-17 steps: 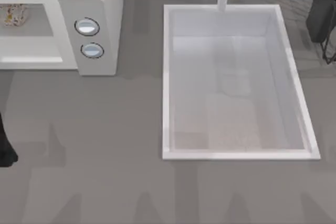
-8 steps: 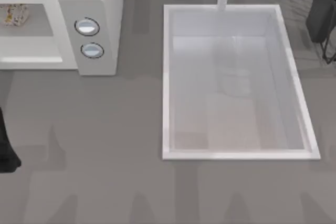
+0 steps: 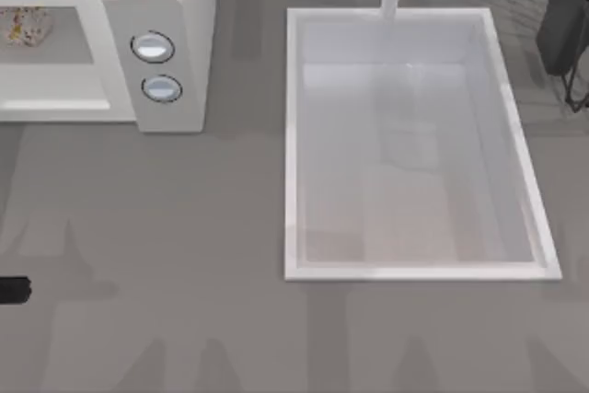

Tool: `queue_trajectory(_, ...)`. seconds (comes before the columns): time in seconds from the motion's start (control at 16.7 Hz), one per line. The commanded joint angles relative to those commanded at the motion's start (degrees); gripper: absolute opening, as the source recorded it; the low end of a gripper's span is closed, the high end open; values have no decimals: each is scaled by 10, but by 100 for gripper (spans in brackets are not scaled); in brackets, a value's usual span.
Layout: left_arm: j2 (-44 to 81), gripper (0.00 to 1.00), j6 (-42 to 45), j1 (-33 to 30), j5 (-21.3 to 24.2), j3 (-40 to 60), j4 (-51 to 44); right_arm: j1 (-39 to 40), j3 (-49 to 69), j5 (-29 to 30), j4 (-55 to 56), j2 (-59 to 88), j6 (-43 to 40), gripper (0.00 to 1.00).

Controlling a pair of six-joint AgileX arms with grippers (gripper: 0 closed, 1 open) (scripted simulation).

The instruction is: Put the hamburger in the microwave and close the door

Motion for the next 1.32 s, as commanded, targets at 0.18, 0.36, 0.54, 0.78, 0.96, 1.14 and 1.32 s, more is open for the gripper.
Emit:
queue_trajectory(0.18,0,10,0,0,0,0,0,0,0,0,0,0,0,100)
queue_trajectory(0.36,0,0,0,0,0,0,0,0,0,0,0,0,0,100)
queue_trajectory(0.54,0,0,0,0,0,0,0,0,0,0,0,0,0,100)
queue_trajectory(0.78,0,0,0,0,0,0,0,0,0,0,0,0,0,100)
queue_trajectory(0.96,-10,0,0,16,19,-3,-9,0,0,0,0,0,0,100)
queue_trajectory(1.14,-32,0,0,55,56,-9,-27,0,0,0,0,0,0,100)
queue_trajectory(1.32,-52,0,-1,87,88,-13,-42,0,0,0,0,0,0,100)
